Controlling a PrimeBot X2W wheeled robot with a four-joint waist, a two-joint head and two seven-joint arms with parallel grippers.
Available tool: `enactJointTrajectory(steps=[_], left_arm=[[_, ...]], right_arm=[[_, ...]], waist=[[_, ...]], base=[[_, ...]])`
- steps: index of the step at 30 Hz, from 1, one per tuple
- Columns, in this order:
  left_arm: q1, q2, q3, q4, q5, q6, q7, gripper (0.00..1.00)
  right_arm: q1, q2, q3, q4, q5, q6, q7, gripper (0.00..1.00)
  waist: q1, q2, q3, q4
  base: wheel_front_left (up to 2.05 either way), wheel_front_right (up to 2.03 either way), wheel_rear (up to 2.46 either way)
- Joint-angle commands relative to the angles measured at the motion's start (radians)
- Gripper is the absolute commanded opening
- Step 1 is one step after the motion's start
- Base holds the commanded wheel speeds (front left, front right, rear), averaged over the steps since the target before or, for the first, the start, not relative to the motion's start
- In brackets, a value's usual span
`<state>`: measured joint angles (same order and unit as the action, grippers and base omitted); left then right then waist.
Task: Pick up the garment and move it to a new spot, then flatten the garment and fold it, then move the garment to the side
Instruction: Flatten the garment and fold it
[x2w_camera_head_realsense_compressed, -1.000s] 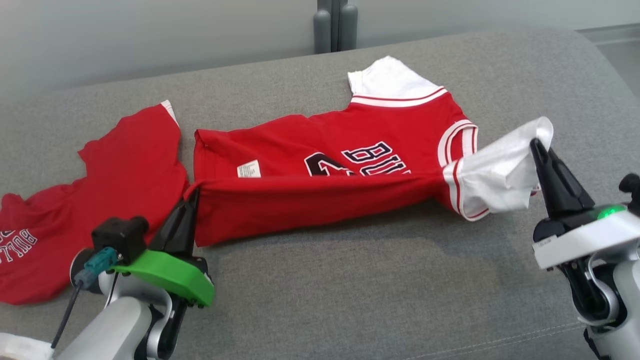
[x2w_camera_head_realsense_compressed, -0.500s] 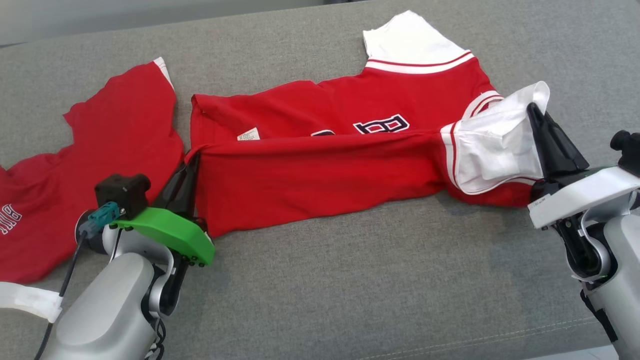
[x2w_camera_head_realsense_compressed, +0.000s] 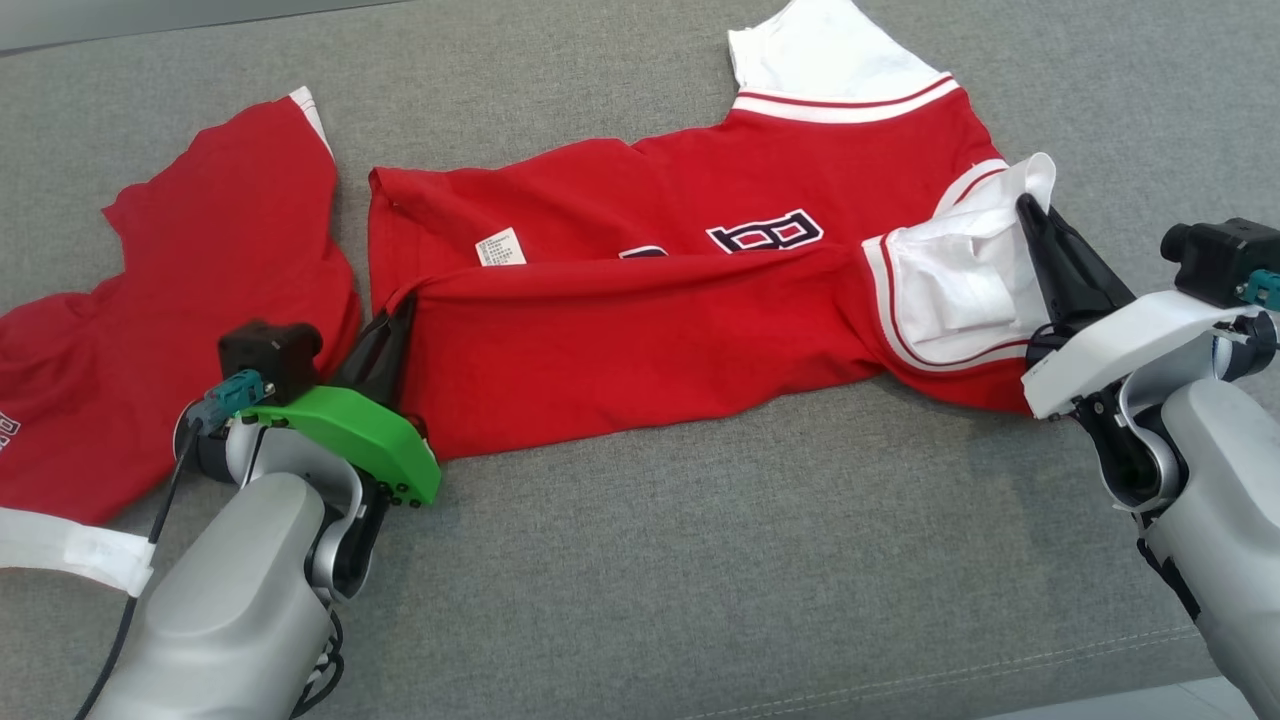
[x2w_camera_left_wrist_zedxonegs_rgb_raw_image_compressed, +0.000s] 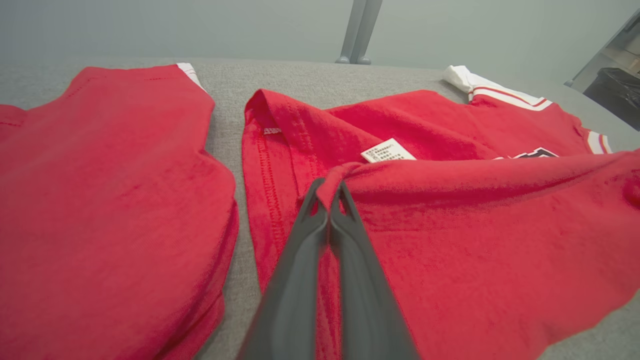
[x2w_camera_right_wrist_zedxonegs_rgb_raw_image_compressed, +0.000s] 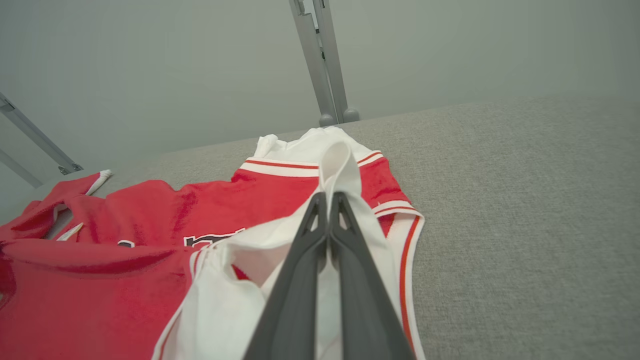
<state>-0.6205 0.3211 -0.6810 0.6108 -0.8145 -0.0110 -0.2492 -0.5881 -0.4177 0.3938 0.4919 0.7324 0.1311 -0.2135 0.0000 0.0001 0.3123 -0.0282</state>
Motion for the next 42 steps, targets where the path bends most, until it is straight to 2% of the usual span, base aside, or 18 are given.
enactJointTrajectory(steps=[1, 2, 3, 4, 5, 6, 13, 24, 35, 42], left_arm=[[-0.019, -0.002, 0.001, 0.009, 0.004, -0.006, -0.006, 0.0], [-0.025, -0.009, 0.0, 0.025, 0.003, -0.01, -0.007, 0.0], [-0.029, -0.014, -0.001, 0.041, 0.002, -0.016, -0.007, 0.0], [-0.035, -0.018, -0.003, 0.056, 0.002, -0.02, -0.006, 0.34], [-0.04, -0.022, -0.003, 0.07, 0.004, -0.025, -0.008, 0.76], [-0.048, -0.035, -0.005, 0.095, 0.004, -0.033, -0.008, 1.0], [-0.048, -0.056, 0.011, 0.131, 0.015, -0.047, -0.017, 1.0], [0.012, -0.047, 0.056, 0.104, 0.041, -0.04, -0.016, 1.0], [0.141, -0.013, 0.101, -0.036, 0.07, 0.013, -0.016, 1.0], [0.245, 0.008, 0.116, -0.135, 0.047, 0.073, -0.005, 1.0]], right_arm=[[-0.013, 0.001, 0.004, 0.01, 0.005, -0.001, -0.01, 0.14], [-0.024, 0.004, 0.009, 0.028, 0.011, -0.001, -0.014, 0.31], [-0.034, 0.005, 0.018, 0.044, 0.015, -0.001, -0.018, 0.63], [-0.042, 0.006, 0.026, 0.06, 0.018, -0.001, -0.022, 1.0], [-0.05, 0.008, 0.035, 0.074, 0.024, -0.001, -0.025, 1.0], [-0.066, 0.008, 0.043, 0.098, 0.025, -0.001, -0.034, 1.0], [-0.07, 0.016, 0.037, 0.128, 0.03, -0.001, -0.052, 1.0], [0.003, 0.017, -0.009, 0.047, -0.007, -0.001, -0.052, 1.0], [0.138, 0.003, -0.071, -0.049, -0.059, -0.001, -0.052, 1.0], [0.232, 0.021, -0.107, -0.061, -0.096, -0.001, -0.052, 1.0]], waist=[[0.0, -0.0001, 0.0, 0.0], [0.0, -0.0001, -0.001, 0.001], [0.0, -0.0001, -0.002, 0.002], [0.0, -0.0001, -0.003, 0.003], [0.0, -0.0001, -0.005, 0.003], [0.0, -0.0001, -0.008, 0.005], [0.0, -0.0001, -0.034, 0.008], [0.0, -0.0001, -0.084, -0.001], [0.0, -0.0001, -0.139, 0.0], [0.0, -0.0001, -0.171, -0.004]], base=[[0.0, 0.0, 0.0], [0.0, 0.0, 0.0], [0.0, 0.0, 0.0], [0.0, 0.0, 0.0], [0.0, 0.0, 0.0], [0.0, 0.0, 0.0], [0.0, 0.0, 0.0], [0.0, 0.0, 0.0], [0.0, 0.0, 0.0], [0.0, 0.0, 0.0]])
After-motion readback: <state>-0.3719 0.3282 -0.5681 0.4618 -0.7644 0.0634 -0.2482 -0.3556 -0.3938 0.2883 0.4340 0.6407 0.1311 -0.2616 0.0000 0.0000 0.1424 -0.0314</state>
